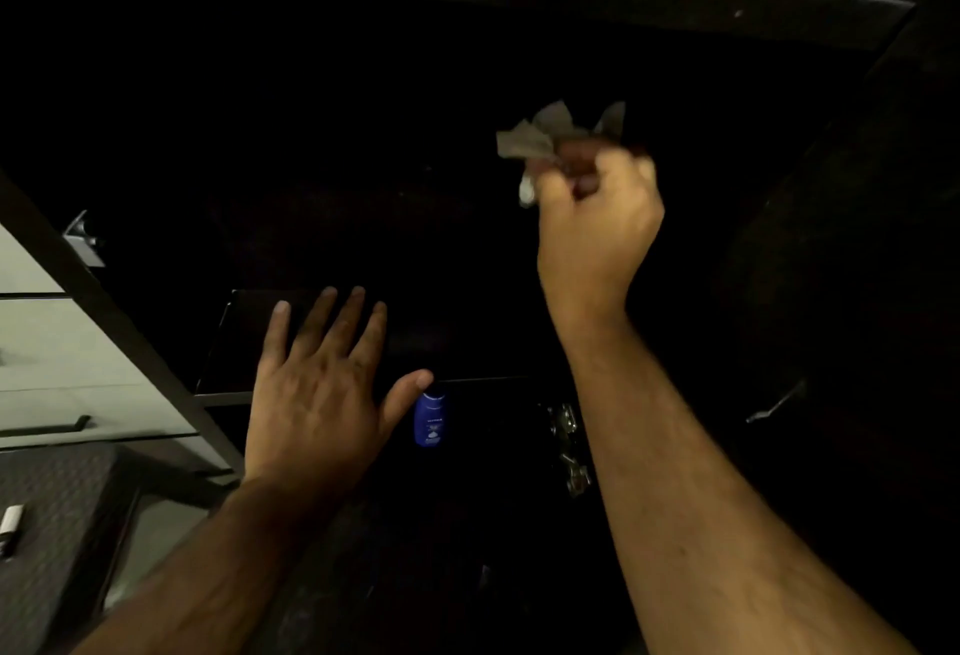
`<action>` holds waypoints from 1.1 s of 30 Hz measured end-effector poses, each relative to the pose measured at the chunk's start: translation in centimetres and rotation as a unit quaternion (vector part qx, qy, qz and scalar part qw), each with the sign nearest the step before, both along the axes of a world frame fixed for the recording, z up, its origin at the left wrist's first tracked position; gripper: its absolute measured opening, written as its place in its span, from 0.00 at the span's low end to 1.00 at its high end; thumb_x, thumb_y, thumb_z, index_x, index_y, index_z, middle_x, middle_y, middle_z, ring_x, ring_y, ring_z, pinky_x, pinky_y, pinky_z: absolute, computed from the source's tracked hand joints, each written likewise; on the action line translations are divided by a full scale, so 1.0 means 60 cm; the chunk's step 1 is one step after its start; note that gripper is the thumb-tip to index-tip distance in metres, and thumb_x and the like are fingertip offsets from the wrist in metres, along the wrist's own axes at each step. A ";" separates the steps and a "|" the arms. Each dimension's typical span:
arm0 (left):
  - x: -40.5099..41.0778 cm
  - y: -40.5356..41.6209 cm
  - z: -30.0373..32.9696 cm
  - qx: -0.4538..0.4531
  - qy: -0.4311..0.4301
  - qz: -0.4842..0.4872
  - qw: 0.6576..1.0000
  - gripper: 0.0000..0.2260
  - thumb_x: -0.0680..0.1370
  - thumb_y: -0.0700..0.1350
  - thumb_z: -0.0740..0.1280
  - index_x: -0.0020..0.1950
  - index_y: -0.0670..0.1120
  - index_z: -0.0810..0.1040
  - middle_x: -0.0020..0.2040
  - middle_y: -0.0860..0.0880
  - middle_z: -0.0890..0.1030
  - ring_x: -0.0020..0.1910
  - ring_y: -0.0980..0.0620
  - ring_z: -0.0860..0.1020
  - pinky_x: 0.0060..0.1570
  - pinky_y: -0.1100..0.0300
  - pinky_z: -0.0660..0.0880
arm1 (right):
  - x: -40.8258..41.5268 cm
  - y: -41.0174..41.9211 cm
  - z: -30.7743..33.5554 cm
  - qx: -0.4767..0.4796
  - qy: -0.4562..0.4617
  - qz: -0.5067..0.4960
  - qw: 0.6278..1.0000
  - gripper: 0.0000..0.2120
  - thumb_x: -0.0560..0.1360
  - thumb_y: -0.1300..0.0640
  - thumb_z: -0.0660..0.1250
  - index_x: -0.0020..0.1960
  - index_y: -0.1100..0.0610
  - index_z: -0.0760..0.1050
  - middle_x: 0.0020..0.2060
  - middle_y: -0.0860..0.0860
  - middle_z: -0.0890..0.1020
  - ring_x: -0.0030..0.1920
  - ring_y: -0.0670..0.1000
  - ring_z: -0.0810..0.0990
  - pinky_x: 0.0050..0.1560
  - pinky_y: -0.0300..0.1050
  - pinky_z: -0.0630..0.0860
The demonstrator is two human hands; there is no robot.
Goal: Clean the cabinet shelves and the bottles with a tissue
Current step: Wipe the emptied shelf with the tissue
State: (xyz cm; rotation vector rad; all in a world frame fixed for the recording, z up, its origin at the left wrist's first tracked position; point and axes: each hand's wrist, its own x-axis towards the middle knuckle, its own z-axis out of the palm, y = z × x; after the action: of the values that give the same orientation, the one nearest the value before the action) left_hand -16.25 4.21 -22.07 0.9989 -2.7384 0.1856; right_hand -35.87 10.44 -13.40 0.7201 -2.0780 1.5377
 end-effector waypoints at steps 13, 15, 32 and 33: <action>-0.003 0.001 0.001 0.009 0.006 0.004 1.000 0.37 0.79 0.68 0.42 0.72 0.44 0.70 0.71 0.43 0.71 0.74 0.44 0.63 0.74 0.42 0.53 | 0.006 0.020 -0.090 0.235 -0.055 0.054 0.969 0.09 0.77 0.64 0.64 0.46 0.55 0.81 0.51 0.52 0.80 0.46 0.49 0.80 0.39 0.34 0.75; -0.003 0.002 0.002 0.011 0.007 0.005 1.000 0.37 0.78 0.68 0.42 0.72 0.44 0.70 0.71 0.43 0.71 0.74 0.44 0.63 0.74 0.42 0.54 | 0.003 0.015 -0.074 0.166 -0.071 0.038 0.983 0.08 0.76 0.63 0.67 0.42 0.54 0.82 0.46 0.49 0.82 0.42 0.44 0.80 0.36 0.29 0.73; -0.001 -0.003 -0.008 -0.013 0.019 -0.002 1.000 0.35 0.79 0.68 0.44 0.73 0.45 0.68 0.74 0.43 0.67 0.77 0.44 0.55 0.74 0.41 0.52 | 0.044 -0.047 0.106 -0.204 -0.087 0.130 0.966 0.05 0.73 0.62 0.71 0.50 0.58 0.81 0.43 0.46 0.82 0.45 0.41 0.82 0.46 0.41 0.81; -0.002 -0.004 -0.008 -0.012 0.018 -0.003 1.000 0.36 0.79 0.68 0.44 0.73 0.45 0.68 0.74 0.43 0.67 0.77 0.44 0.55 0.74 0.41 0.52 | 0.041 -0.046 0.102 -0.141 -0.057 0.113 0.982 0.07 0.74 0.58 0.71 0.51 0.55 0.82 0.44 0.44 0.82 0.45 0.40 0.82 0.49 0.40 0.81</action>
State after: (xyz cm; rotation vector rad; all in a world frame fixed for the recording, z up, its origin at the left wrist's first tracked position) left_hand -16.34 3.97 -22.56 0.9782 -2.7002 0.1965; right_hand -33.40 7.66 -7.25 0.7978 -1.8504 1.9916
